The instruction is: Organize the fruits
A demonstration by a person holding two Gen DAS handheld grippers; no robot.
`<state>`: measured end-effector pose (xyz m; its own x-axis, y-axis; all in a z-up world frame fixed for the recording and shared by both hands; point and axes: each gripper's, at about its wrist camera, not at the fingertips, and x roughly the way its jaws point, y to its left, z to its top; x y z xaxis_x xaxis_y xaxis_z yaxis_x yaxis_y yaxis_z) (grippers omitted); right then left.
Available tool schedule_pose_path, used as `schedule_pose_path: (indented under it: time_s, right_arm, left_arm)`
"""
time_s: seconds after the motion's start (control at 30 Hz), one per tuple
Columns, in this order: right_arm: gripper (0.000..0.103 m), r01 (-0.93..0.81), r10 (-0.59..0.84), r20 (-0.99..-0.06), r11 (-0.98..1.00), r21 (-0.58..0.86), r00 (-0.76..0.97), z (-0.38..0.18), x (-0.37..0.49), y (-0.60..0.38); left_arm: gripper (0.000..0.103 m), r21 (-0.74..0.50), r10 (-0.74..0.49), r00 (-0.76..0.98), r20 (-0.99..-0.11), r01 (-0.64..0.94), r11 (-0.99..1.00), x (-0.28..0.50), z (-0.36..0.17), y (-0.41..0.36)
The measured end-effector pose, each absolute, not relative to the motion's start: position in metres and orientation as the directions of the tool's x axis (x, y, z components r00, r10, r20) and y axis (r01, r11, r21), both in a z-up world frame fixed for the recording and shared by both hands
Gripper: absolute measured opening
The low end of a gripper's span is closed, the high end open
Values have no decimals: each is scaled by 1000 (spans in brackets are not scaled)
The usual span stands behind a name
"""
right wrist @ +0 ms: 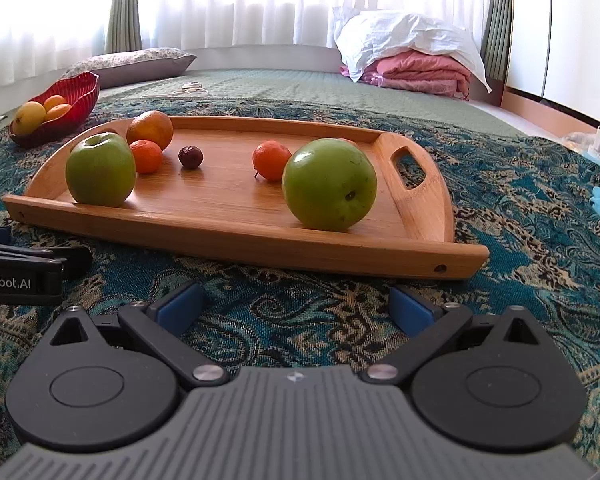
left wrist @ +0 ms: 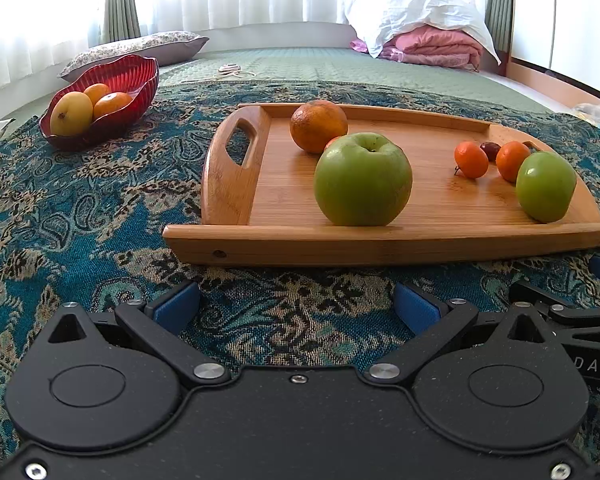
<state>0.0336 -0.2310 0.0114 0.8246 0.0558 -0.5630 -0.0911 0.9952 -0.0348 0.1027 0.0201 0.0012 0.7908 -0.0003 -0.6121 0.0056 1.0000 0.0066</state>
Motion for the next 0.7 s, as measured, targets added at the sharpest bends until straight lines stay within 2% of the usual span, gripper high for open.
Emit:
schedule_pose_path:
  time_s: [0.7]
  right_arm:
    - [103, -91, 56, -560, 995, -34, 826, 11, 33, -232]
  left_arm:
    - [103, 14, 3, 799, -602, 7, 1000, 101, 1, 20]
